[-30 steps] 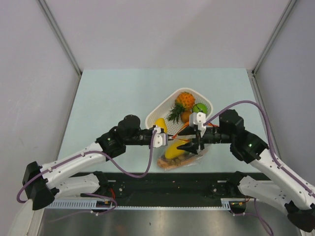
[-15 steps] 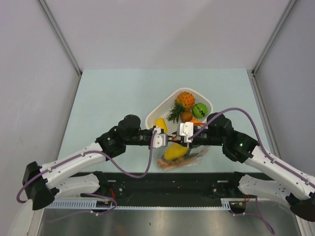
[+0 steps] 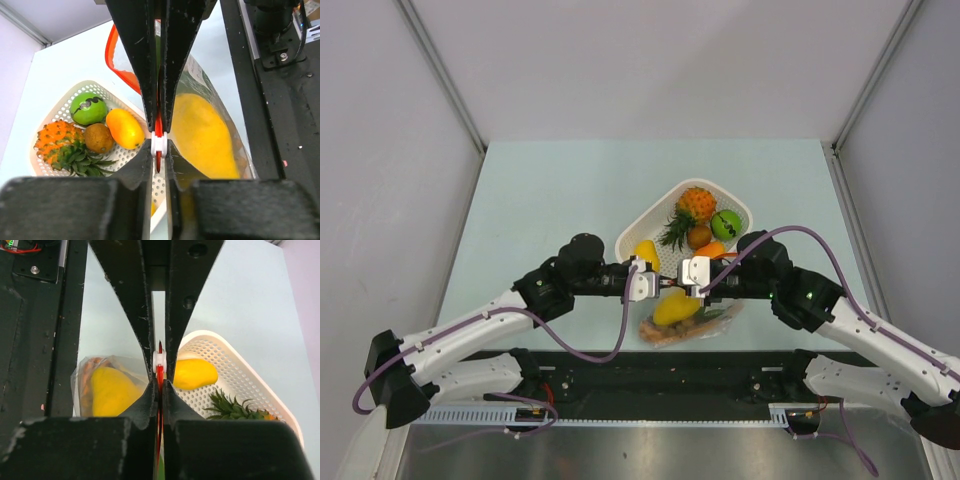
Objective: Place the food in the zip-top bag and seal the zipper
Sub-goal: Zip the zipper food storage bag at the center of the board.
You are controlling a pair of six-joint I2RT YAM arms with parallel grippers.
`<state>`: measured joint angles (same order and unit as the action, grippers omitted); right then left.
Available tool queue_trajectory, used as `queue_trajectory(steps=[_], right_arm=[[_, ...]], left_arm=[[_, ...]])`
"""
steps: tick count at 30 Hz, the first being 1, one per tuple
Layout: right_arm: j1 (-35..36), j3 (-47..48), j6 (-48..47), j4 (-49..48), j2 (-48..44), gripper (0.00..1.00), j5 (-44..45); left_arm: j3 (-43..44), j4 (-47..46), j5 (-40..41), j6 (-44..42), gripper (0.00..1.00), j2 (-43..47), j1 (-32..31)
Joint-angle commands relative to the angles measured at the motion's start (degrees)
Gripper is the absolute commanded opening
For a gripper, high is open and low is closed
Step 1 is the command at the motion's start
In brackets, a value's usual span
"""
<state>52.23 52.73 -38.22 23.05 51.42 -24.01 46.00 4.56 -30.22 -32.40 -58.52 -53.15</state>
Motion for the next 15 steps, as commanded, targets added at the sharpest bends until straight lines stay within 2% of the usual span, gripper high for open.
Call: queue_trajectory(steps=[1,2,6,15], right_arm=[[0.5,1.9,0.1,-1.0,-0.5,0.0,1.7],[0.5,2.0,0.8,-1.4,-0.6,0.0,2.0],[0.4,1.9,1.9,-2.1,-1.0,0.0,2.5],[0.2,2.0,2.7,-3.0,-1.6,0.0,2.8]], left_arm=[[1.6,-2.7,-0.2,1.6,0.22,1.4,-0.1],[1.5,-2.9,0.2,2.9,0.28,1.3,-0.1],[-0.2,-4.3,2.6,4.6,0.37,1.7,0.2],[-1.3,-4.3,2.5,6.6,0.34,1.2,0.3]])
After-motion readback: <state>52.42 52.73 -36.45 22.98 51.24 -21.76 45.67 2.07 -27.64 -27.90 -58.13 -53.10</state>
